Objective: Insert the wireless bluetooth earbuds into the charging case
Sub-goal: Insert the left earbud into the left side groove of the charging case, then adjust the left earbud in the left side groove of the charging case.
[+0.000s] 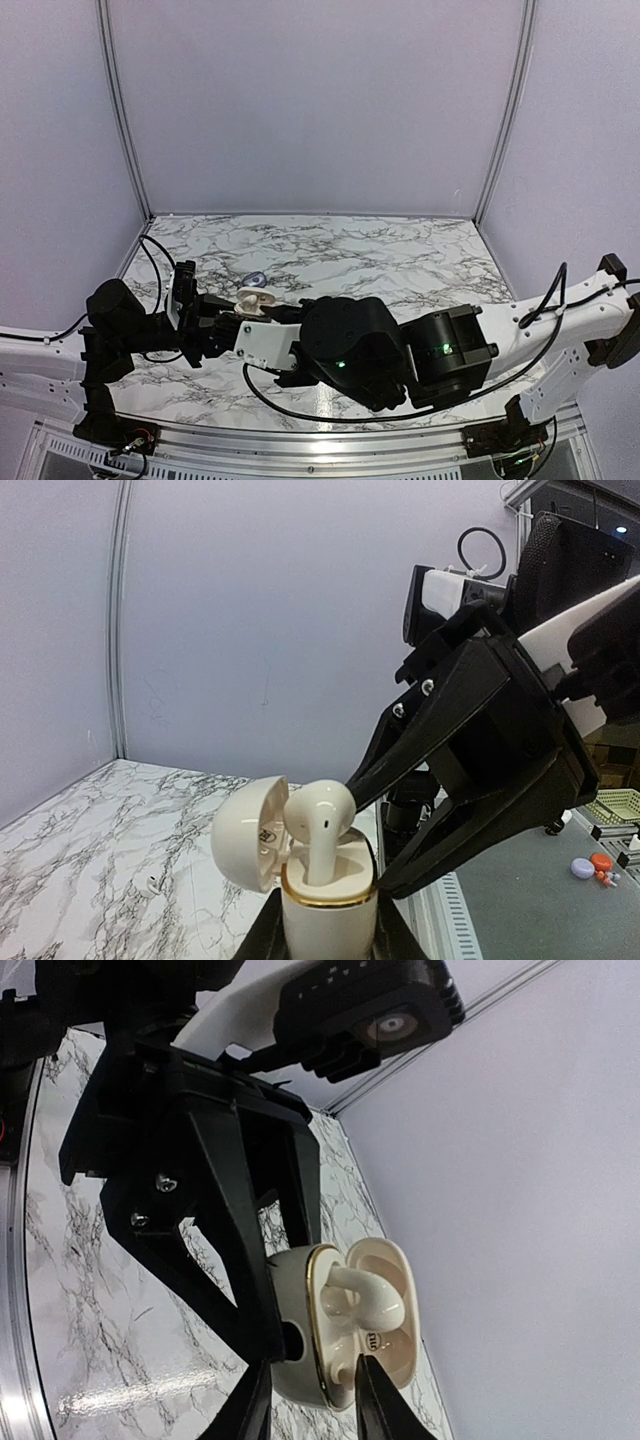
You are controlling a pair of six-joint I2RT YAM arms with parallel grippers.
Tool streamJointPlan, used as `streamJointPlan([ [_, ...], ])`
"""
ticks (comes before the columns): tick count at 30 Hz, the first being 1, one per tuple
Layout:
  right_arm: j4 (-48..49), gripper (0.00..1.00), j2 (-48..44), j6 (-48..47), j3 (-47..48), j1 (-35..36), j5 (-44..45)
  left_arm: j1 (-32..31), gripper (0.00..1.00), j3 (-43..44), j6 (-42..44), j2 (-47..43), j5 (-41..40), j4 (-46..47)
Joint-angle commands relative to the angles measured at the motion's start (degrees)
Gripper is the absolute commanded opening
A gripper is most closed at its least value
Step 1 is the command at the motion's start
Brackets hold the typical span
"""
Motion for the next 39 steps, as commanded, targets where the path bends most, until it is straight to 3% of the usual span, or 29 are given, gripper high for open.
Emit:
streamJointPlan([
  [1, 0.2, 0.30, -3.8, 2.7, 0.0, -0.1, -1.4, 0.1, 0.00, 0.8, -0.4, -0.4, 0.8, 3.6],
  [39, 0.6, 0.20, -1.5, 2.0, 2.5, -3.4, -8.5, 0.1, 0.00, 1.6, 0.6, 1.6, 3.3, 3.9],
])
